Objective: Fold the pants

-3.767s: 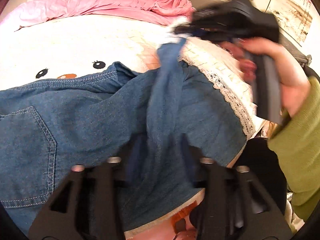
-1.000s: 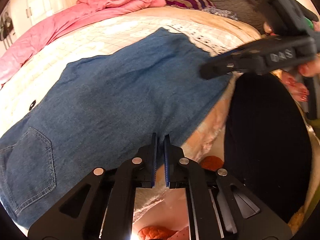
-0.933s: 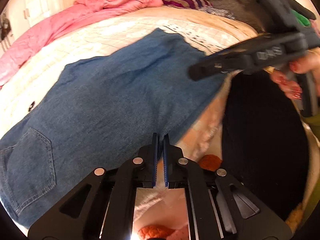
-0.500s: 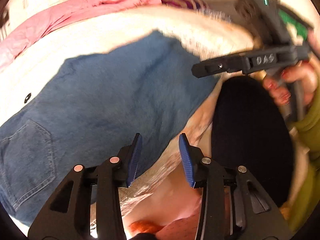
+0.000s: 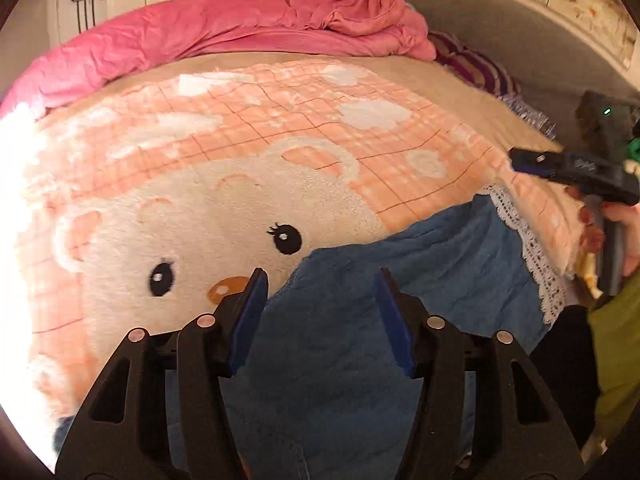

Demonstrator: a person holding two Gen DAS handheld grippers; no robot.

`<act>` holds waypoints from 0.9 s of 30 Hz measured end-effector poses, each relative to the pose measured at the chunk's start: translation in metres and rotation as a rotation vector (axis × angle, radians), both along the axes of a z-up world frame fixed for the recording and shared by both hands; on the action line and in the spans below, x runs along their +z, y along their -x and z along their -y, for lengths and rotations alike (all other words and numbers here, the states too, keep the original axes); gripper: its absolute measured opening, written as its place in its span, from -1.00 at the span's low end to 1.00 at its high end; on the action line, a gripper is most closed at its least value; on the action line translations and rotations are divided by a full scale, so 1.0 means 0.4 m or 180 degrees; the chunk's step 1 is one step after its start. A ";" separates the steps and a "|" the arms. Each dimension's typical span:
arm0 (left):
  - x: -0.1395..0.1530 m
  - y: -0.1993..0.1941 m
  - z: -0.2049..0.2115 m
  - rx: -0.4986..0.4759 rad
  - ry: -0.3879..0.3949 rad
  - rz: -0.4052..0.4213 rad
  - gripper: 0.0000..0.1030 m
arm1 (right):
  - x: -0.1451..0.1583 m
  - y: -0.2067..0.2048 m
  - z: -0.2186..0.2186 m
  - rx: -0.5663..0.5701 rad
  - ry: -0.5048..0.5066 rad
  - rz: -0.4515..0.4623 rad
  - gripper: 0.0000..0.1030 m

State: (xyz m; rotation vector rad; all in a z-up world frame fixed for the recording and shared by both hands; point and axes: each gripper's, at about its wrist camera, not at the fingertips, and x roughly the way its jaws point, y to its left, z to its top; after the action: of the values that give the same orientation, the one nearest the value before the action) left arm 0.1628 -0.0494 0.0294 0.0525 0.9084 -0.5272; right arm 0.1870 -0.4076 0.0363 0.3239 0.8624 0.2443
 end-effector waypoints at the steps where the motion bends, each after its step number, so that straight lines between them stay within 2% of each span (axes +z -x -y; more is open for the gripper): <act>1: -0.013 -0.012 -0.017 0.0003 0.0131 -0.0064 -0.05 | -0.020 -0.005 0.003 0.0008 -0.0016 -0.0010 0.14; 3: -0.040 -0.036 -0.033 0.0005 0.0310 -0.0210 -0.04 | -0.057 -0.001 0.017 0.0009 -0.0091 -0.0039 0.16; 7: -0.059 -0.066 -0.017 -0.0014 0.0290 -0.0285 -0.04 | -0.094 0.007 0.033 0.0058 -0.0180 -0.0184 0.17; 10: -0.068 -0.074 0.009 -0.0069 0.0202 -0.0303 -0.01 | -0.113 0.008 0.046 0.0056 -0.0179 -0.0221 0.17; 13: -0.086 -0.090 0.045 -0.0185 0.0008 -0.0326 0.18 | -0.134 0.001 0.050 0.0084 -0.0238 -0.0296 0.17; 16: -0.119 -0.110 0.067 -0.0194 -0.0108 -0.0446 0.18 | -0.150 -0.011 0.046 0.0142 -0.0335 -0.0327 0.19; 19: -0.133 -0.120 0.082 -0.0155 -0.0127 -0.0480 0.18 | -0.154 -0.013 0.037 0.0192 -0.0314 -0.0320 0.19; 22: -0.131 -0.127 0.092 -0.0109 0.0015 -0.0506 0.16 | -0.152 -0.011 0.016 0.0293 -0.0258 -0.0306 0.15; 24: -0.135 -0.130 0.100 -0.0100 0.0039 -0.0508 0.06 | -0.153 -0.008 -0.003 0.0386 -0.0210 -0.0295 -0.01; 26: -0.134 -0.125 0.111 -0.0086 -0.0029 -0.0417 -0.18 | -0.152 -0.001 -0.013 0.0373 -0.0122 -0.0264 -0.08; 27: -0.134 -0.121 0.116 -0.0095 -0.0061 -0.0357 -0.41 | -0.149 0.003 -0.016 0.0371 -0.0116 -0.0243 -0.18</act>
State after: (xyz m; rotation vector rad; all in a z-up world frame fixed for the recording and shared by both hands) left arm 0.2114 -0.0959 -0.0243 0.0542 1.0236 -0.5535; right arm 0.1859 -0.4013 -0.0235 0.3189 0.9544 0.3579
